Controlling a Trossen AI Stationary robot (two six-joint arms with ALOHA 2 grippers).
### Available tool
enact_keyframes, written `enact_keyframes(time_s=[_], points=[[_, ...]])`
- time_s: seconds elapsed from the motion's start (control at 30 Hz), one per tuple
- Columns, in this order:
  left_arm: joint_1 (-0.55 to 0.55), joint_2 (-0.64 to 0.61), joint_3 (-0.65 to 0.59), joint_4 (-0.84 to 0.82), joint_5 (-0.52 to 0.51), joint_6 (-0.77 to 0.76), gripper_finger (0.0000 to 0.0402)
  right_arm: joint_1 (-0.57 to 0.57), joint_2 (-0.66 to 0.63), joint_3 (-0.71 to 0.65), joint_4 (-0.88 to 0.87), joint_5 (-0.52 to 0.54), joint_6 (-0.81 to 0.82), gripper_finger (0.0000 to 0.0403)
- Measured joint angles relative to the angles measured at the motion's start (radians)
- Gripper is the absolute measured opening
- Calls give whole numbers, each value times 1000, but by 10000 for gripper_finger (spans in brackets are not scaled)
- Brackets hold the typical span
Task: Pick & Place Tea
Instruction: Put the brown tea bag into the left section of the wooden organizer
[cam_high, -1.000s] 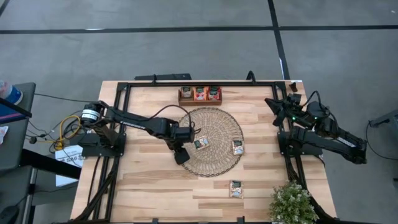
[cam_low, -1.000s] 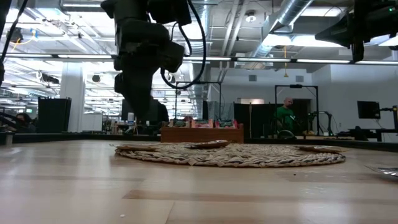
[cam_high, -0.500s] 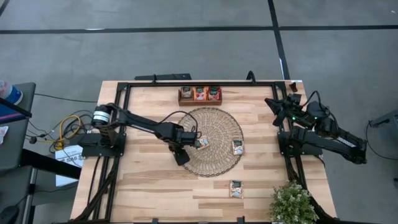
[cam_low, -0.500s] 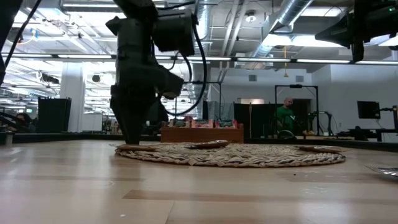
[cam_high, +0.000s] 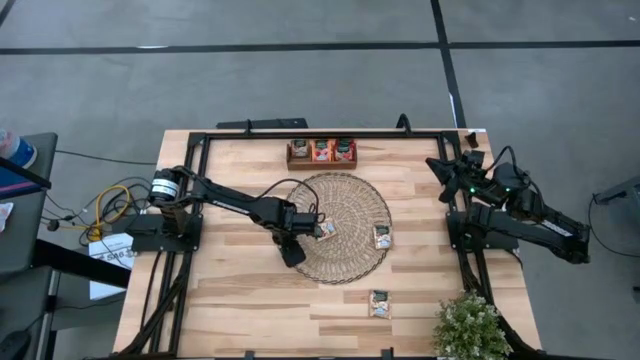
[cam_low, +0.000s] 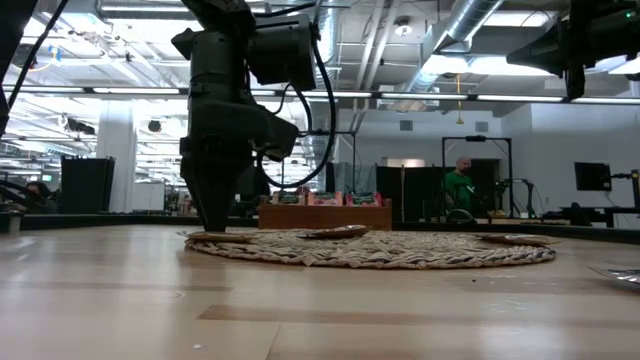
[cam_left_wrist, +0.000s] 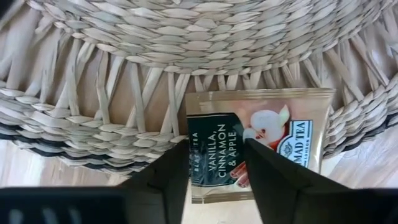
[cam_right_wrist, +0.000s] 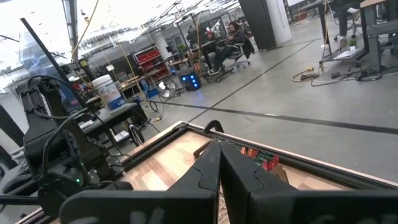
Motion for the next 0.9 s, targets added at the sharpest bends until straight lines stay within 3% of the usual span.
enact_keyframes(time_s=[0.4, 0.9], points=[[0, 0, 0, -1, -28, 0, 6, 0, 0, 0, 0, 0, 0, 0], [0, -8, 14, -62, -10, -1, 0, 0, 0, 0, 0, 0, -2, 0]])
